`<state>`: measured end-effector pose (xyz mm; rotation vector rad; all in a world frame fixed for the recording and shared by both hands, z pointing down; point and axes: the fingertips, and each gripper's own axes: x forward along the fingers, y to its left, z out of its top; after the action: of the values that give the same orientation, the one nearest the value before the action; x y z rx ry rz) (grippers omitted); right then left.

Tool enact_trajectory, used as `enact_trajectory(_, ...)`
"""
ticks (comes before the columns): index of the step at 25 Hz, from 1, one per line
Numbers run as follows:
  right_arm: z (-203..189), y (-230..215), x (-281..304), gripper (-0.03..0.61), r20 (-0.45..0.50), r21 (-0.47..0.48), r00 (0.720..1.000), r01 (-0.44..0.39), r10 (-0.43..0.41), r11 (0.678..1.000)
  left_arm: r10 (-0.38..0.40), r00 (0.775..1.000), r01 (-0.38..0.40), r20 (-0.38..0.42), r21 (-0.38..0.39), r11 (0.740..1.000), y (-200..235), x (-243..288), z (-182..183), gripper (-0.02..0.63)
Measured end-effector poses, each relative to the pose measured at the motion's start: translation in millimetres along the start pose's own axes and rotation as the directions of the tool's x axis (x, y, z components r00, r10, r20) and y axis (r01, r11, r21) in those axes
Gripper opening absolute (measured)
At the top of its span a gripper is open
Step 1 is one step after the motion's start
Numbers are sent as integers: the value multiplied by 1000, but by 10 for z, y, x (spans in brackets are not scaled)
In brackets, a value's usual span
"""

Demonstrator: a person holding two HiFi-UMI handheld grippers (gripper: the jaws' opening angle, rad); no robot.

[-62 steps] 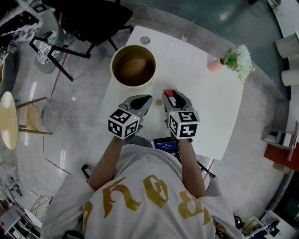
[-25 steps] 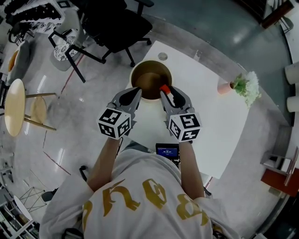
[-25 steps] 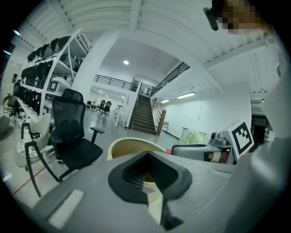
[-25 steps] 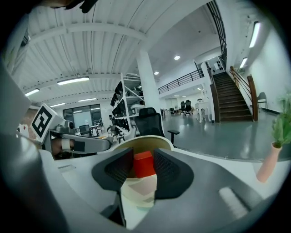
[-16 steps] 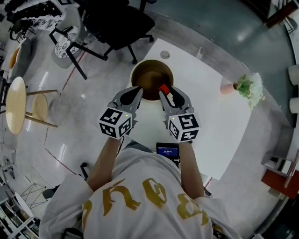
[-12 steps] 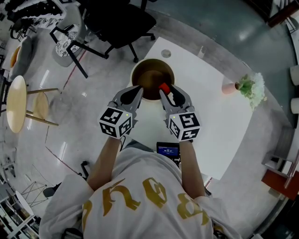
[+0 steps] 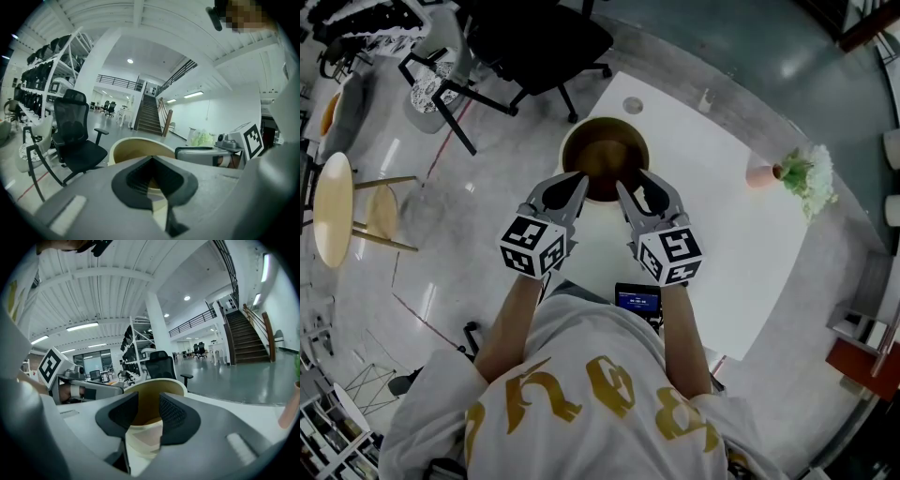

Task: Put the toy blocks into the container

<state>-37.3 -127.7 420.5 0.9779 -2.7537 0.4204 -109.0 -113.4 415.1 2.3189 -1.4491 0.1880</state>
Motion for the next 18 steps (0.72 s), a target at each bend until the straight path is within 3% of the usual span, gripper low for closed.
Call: enact_trajectory(18, -27, 32, -311, 149, -1, -14, 998, 68, -68, 998, -47, 999, 47, 22, 10, 999, -241, -83, 8, 2)
